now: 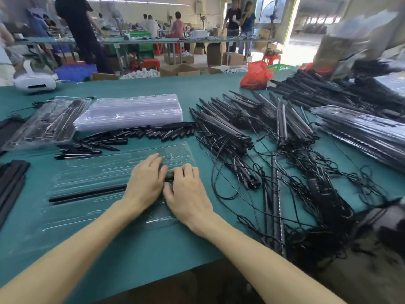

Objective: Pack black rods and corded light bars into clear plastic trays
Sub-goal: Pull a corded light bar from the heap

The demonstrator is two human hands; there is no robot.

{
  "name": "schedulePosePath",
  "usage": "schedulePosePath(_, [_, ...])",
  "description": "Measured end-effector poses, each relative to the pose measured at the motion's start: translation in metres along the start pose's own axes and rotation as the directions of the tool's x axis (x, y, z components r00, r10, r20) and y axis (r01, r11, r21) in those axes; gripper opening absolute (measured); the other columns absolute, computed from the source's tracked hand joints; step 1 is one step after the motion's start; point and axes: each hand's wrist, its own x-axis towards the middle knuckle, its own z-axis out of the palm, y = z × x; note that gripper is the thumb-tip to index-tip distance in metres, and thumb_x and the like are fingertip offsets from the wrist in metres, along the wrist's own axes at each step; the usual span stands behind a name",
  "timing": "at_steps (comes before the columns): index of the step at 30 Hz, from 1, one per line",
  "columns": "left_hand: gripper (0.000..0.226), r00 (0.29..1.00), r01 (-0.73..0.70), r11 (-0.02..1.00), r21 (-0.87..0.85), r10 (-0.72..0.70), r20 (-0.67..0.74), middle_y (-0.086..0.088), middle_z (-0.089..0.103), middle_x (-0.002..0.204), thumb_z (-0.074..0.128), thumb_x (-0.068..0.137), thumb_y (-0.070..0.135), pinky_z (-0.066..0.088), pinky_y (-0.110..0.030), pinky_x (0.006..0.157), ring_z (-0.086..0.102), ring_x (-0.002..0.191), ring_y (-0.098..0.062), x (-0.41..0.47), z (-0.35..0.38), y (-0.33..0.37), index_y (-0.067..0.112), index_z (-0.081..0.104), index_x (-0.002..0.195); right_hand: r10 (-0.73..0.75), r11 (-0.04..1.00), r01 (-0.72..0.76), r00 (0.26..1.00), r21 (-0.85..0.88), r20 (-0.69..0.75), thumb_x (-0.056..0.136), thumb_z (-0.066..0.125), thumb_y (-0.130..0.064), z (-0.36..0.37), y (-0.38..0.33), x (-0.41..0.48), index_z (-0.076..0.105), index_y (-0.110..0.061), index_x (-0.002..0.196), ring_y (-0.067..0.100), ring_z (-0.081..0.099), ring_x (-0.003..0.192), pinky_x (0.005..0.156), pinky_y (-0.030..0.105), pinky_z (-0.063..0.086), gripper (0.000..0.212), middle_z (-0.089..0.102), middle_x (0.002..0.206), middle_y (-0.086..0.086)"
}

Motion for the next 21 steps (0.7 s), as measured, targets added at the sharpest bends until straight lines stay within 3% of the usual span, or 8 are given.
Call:
schedulePosePath(2, [0.052,0.995,-0.036,0.986,0.165,0.019,0.103,-0.019,0.031,0.16,0.031,0.108,0.026,0.023,-0.045,0.121,0.028,0.15,-0.031,0.003,0.003,-0.004,-0.002,0.036,0.151,0.003,0.999,-0.003,1.0,0.037,0.002,0.102,0.044,-0.034,0.0,0.003,0.001,0.054,-0.004,0.122,0.028,0.041,0.113,0.1,0.04,0.04,0.037,0.05,0.122,0.013])
schedulePosePath(6, [0.06,0.974,-0.036,0.943,0.33,-0.041,0.222,-0.014,0.022,0.164,0.016,0.106,0.036,0.021,-0.046,0.122,0.02,0.152,-0.029,0.005,0.002,-0.005,0.003,0.024,0.156,0.044,0.989,-0.046,0.999,0.14,0.013,0.105,0.041,-0.03,-0.003,0.006,0.002,0.053,-0.005,0.128,0.026,0.04,0.117,0.103,0.04,0.04,0.036,0.05,0.126,0.011])
schedulePosePath(9, [0.055,0.947,0.011,0.921,0.389,-0.135,0.293,-0.022,0.036,0.152,0.022,0.108,0.037,0.032,-0.047,0.114,0.033,0.142,-0.035,0.016,-0.002,0.013,-0.001,0.035,0.145,0.097,0.969,-0.101,0.995,0.226,0.027,0.105,0.037,-0.023,-0.007,0.008,0.003,0.052,-0.007,0.127,0.022,0.039,0.117,0.101,0.038,0.04,0.031,0.049,0.126,0.008])
schedulePosePath(12, [0.054,0.947,0.088,0.911,0.404,-0.202,0.249,-0.028,0.045,0.136,0.026,0.107,0.033,0.038,-0.048,0.105,0.042,0.129,-0.043,0.016,0.0,0.038,-0.009,0.04,0.137,0.203,0.897,-0.202,0.978,0.393,0.039,0.104,0.033,-0.017,-0.011,0.008,0.002,0.051,-0.014,0.121,0.016,0.038,0.116,0.097,0.039,0.043,0.025,0.046,0.124,0.0])
schedulePosePath(16, [0.051,0.972,0.11,0.922,0.372,-0.179,0.156,-0.034,0.041,0.139,0.03,0.106,0.026,0.031,-0.052,0.11,0.036,0.133,-0.049,0.0,0.006,0.045,-0.014,0.035,0.137,0.229,0.865,-0.203,0.973,0.458,-0.001,0.108,0.035,-0.031,-0.012,0.008,0.003,0.054,-0.016,0.117,0.014,0.039,0.114,0.093,0.039,0.045,0.026,0.047,0.121,-0.001])
schedulePosePath(21, [0.054,0.975,0.131,0.947,0.293,-0.176,0.132,-0.034,0.037,0.142,0.037,0.103,0.027,0.026,-0.053,0.114,0.03,0.137,-0.049,0.001,0.008,0.045,-0.013,0.034,0.138,0.263,0.787,-0.219,0.965,0.577,0.007,0.102,0.049,-0.017,-0.022,0.016,0.012,0.057,-0.009,0.121,0.02,0.046,0.118,0.104,0.036,0.043,0.022,0.054,0.122,0.007])
